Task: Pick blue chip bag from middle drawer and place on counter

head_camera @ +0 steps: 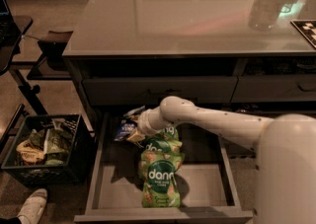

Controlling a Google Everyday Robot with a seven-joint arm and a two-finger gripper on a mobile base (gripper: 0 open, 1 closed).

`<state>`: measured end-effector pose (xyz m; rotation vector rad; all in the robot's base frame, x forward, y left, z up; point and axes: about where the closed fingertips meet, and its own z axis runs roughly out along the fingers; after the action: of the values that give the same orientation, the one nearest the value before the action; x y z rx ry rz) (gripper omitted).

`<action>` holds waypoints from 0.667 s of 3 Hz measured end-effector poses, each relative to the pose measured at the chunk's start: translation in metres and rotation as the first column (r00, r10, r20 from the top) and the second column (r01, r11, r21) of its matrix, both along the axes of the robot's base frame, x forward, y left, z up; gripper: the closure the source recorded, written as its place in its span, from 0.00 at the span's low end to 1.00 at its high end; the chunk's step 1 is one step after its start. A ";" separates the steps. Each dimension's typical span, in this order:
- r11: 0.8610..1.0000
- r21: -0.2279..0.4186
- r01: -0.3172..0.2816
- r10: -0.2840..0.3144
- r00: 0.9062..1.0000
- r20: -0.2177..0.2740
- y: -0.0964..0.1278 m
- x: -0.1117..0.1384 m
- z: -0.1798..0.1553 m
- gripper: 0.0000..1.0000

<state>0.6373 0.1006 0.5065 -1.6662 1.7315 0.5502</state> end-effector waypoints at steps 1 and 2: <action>0.994 0.089 -0.066 0.068 0.997 -0.027 -0.008 -0.025 0.024 1.00; 0.970 0.201 -0.137 0.132 0.991 0.037 -0.024 -0.047 0.075 1.00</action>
Offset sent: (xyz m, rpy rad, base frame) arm -0.0578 -0.0367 0.1011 0.2454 -0.0317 0.1703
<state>0.5905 0.0766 0.5815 -1.6444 1.4987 0.7422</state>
